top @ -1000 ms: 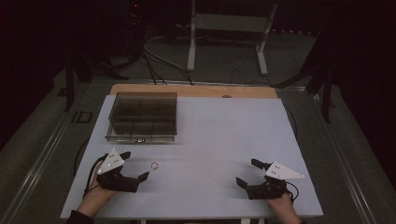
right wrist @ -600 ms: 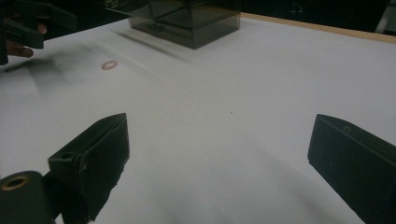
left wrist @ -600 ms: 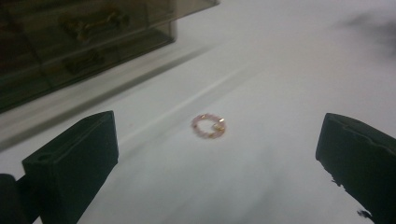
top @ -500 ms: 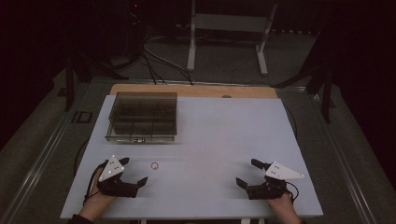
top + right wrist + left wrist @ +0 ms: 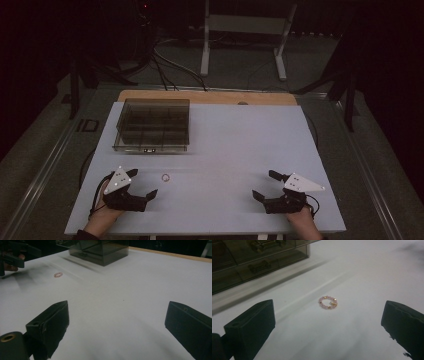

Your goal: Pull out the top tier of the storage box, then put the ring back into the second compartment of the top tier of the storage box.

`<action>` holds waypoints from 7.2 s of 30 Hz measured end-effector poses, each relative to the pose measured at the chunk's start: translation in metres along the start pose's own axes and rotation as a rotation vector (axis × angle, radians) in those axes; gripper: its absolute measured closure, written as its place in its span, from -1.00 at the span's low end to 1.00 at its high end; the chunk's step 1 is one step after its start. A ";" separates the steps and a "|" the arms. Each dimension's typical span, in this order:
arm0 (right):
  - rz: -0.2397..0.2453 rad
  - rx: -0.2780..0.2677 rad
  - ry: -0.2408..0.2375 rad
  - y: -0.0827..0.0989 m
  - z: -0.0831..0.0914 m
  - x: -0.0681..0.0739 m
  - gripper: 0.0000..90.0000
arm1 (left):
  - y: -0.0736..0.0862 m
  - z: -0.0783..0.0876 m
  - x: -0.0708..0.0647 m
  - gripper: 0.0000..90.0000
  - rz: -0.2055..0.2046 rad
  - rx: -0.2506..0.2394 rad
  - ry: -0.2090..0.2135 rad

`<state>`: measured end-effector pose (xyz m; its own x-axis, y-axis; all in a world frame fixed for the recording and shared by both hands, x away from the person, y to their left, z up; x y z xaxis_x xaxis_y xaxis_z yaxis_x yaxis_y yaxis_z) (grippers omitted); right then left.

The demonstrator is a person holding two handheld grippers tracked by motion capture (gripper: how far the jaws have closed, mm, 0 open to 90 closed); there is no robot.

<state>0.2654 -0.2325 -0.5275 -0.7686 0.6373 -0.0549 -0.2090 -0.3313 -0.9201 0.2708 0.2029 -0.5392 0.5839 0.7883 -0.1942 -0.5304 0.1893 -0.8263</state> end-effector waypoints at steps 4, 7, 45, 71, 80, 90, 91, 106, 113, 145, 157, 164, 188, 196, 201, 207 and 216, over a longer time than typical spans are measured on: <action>0.002 0.000 0.000 0.000 0.001 0.000 -0.88 | -0.001 -0.002 0.001 -1.00 0.003 0.000 0.001; -0.001 -0.004 0.001 0.000 0.001 0.000 -0.88 | 0.000 -0.002 -0.001 -1.00 -0.008 0.007 0.002; 0.008 0.013 -0.013 0.002 0.000 0.003 -0.88 | -0.038 -0.031 -0.030 -0.99 0.050 0.057 0.023; 0.012 0.009 -0.017 0.001 0.001 0.004 -0.88 | -0.025 -0.050 -0.004 -0.13 0.059 0.099 -0.116; 0.013 0.012 -0.018 0.001 0.001 0.004 -0.88 | -0.019 -0.056 -0.004 0.26 0.060 0.154 -0.075; 0.011 0.005 -0.016 0.001 0.002 0.003 -0.88 | -0.017 -0.065 -0.002 0.55 0.042 0.198 -0.068; 0.012 0.006 -0.016 0.001 0.002 0.003 -0.88 | -0.017 -0.066 0.000 0.55 0.039 0.205 -0.080; 0.012 0.011 -0.017 0.001 0.001 0.004 -0.88 | -0.017 -0.069 -0.001 0.81 0.019 0.244 -0.062; 0.007 0.010 -0.017 0.001 0.001 0.004 -0.88 | -0.017 -0.070 0.000 0.91 0.034 0.244 -0.049; 0.003 0.008 -0.011 0.001 0.002 0.002 -0.88 | -0.036 -0.052 -0.024 0.95 -0.034 0.133 0.043; 0.001 0.008 -0.008 0.002 0.002 0.002 -0.88 | -0.044 -0.042 -0.032 0.95 -0.051 0.117 0.047; 0.002 0.009 -0.007 0.001 0.001 0.002 -0.88 | -0.051 -0.034 -0.037 0.95 -0.056 0.106 0.069; 0.003 0.013 -0.008 0.002 0.001 0.002 -0.88 | -0.083 -0.012 -0.028 0.95 -0.063 0.044 0.052; -0.001 0.013 -0.007 0.002 0.001 0.002 -0.88 | -0.095 -0.007 -0.018 0.95 -0.045 0.019 0.041; 0.001 0.013 -0.007 0.002 0.001 0.002 -0.88 | -0.101 -0.005 -0.009 0.95 -0.038 0.003 0.015; 0.000 0.012 -0.007 0.002 0.001 0.002 -0.88 | -0.108 -0.003 0.000 0.95 -0.027 -0.010 -0.002; 0.004 0.015 -0.009 0.002 0.001 0.002 -0.88 | -0.121 -0.003 0.013 0.95 -0.009 -0.032 -0.026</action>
<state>0.2626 -0.2325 -0.5294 -0.7750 0.6295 -0.0548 -0.2148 -0.3440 -0.9141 0.3439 0.1886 -0.4432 0.5725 0.8014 -0.1733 -0.5051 0.1782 -0.8445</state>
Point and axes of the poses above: each handheld gripper's, and its own axes: z roughly backward along the jaws, y roughly out of its underside, x roughly to its left, the point moved 5 cm from there along -z, roughly forward along the jaws, and after that the axes turned 10 degrees about z, right-handed, at the moved point
